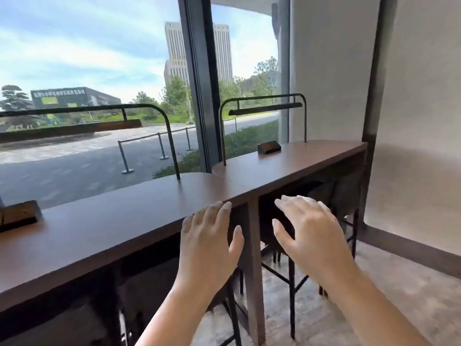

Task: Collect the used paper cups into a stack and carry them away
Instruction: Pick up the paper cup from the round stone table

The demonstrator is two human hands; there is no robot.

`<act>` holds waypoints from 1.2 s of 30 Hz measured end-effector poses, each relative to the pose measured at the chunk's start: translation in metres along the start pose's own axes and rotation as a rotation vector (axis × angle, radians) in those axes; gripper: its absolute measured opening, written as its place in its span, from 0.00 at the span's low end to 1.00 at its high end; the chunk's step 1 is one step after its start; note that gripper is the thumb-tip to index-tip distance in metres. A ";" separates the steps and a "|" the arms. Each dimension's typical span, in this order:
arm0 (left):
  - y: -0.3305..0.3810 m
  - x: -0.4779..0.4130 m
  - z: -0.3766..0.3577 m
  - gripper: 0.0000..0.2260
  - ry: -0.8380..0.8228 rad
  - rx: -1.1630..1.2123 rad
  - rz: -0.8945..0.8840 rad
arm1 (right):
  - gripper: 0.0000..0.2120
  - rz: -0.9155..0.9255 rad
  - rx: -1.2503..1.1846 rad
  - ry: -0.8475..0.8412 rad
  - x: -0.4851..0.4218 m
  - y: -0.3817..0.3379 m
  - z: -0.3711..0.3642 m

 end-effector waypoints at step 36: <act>0.555 -0.021 -0.200 0.17 -0.288 0.678 -0.719 | 0.15 -0.741 0.489 0.265 0.199 0.466 0.249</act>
Point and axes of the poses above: each hand's wrist, its own x-axis away from the middle knuckle, its own z-axis out of the back of the hand, y = z × x, the point moved 8 cm from there along -x, towards the middle knuckle, and after that the axes turned 14 degrees about -z, right-handed, at the moved point
